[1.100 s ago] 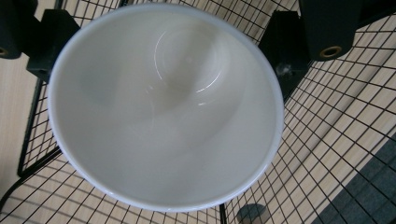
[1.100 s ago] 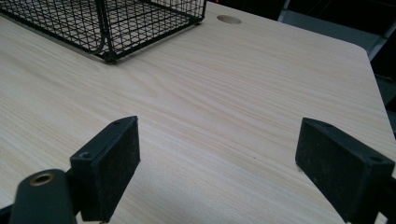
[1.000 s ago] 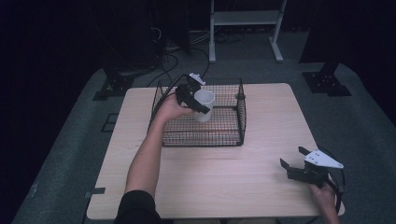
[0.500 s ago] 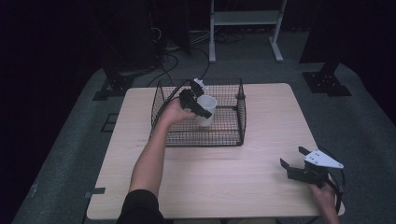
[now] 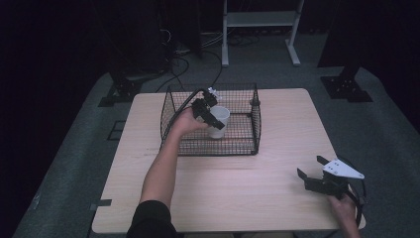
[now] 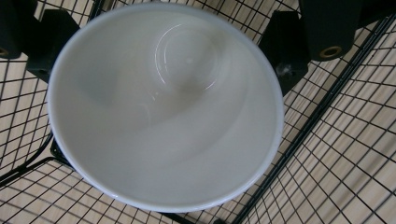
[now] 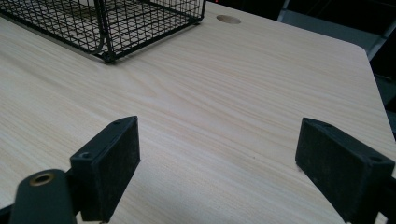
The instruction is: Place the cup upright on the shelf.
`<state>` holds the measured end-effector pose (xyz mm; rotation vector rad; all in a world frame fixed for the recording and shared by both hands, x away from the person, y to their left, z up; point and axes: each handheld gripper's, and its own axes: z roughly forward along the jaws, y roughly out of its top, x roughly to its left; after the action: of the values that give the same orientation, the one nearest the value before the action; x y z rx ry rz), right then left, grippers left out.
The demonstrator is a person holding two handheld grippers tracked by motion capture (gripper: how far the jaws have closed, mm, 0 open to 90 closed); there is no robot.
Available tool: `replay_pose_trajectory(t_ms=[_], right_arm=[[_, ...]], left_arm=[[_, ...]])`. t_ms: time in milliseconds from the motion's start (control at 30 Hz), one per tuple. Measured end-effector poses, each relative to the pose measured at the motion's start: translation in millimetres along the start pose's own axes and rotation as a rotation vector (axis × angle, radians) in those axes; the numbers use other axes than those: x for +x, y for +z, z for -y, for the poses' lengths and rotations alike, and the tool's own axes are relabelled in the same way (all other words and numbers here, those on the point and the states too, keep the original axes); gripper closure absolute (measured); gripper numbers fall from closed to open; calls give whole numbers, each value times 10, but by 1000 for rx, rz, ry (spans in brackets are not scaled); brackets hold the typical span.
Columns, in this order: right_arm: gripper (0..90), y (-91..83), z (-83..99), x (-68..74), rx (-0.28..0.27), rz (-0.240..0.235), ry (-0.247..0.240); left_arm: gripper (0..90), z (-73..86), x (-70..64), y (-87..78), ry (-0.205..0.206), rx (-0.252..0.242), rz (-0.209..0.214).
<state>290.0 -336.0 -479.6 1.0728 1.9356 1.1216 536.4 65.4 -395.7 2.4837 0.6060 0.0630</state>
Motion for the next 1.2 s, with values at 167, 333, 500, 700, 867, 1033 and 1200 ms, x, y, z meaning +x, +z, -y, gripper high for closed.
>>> replay_pose_trajectory(t_ms=[167,333,500,700,867,1033,1200], right_arm=[[131,0,0,1,0,0,1],[131,0,0,1,-1,0,0],[131,-1,1,2,-2,1,-1],[131,-1,1,3,-3,1,-2],[131,-1,1,1,-3,0,0],[131,1,0,-1,-2,1,2],[131,1,1,-2,-2,2,3]], left_arm=[[214,28,12,41,-4,4,10],[213,32,18,43,-4,-1,10],[211,55,4,30,-5,8,9],[209,64,-30,20,10,28,3],[207,111,-10,14,-10,-2,12],[181,122,-18,24,-12,8,26],[143,117,-41,-2,-9,-5,18]])
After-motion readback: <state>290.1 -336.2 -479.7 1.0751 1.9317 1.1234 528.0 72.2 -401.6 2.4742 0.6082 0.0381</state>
